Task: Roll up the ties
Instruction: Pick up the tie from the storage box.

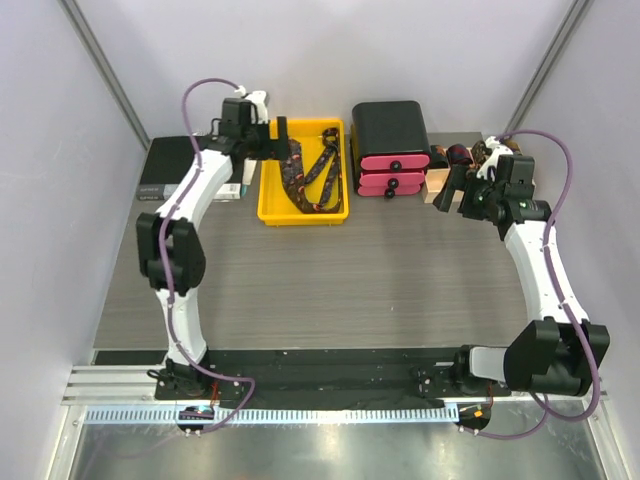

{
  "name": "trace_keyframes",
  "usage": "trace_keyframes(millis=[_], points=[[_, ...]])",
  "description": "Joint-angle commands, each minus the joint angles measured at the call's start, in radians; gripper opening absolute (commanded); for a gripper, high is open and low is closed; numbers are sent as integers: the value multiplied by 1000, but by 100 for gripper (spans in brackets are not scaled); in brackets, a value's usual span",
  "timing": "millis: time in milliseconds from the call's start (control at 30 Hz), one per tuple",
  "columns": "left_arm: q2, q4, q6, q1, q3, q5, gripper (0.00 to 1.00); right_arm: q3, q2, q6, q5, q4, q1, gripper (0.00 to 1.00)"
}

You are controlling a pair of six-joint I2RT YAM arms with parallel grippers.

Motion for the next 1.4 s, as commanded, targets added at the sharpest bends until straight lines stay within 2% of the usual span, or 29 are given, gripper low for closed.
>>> trace_keyframes(millis=[0,100,200,633,733,800,867,1000,1100,1133,1200,1367], points=[[161,151,-20,-26,169,152,100,60,39,14,-33,20,-10,100],[320,93,-1,-53,325,137,100,73,70,9,-36,19,-14,100],[408,82,27,-84,392,122,100,75,96,8,-35,19,-14,100],[541,86,173,-183,412,-4,100,52,99,-4,-29,16,-23,100],[566,65,246,-213,413,-64,100,47,96,-3,-23,14,-23,100],[584,54,303,-228,424,-157,100,44,96,-6,-20,13,-25,100],[616,-6,332,-236,452,-181,100,43,95,-6,-16,13,-28,100],[621,-66,386,-233,458,-260,99,41,93,-8,-13,13,-31,100],[587,-61,394,-205,417,-315,93,38,96,-9,-15,13,-34,100],[580,-76,388,-194,420,-276,91,38,96,-8,-15,13,-34,100],[557,-79,391,-174,413,-291,88,37,93,-7,-15,13,-34,100],[518,-121,392,-141,432,-264,89,27,89,-9,-20,13,-34,100]])
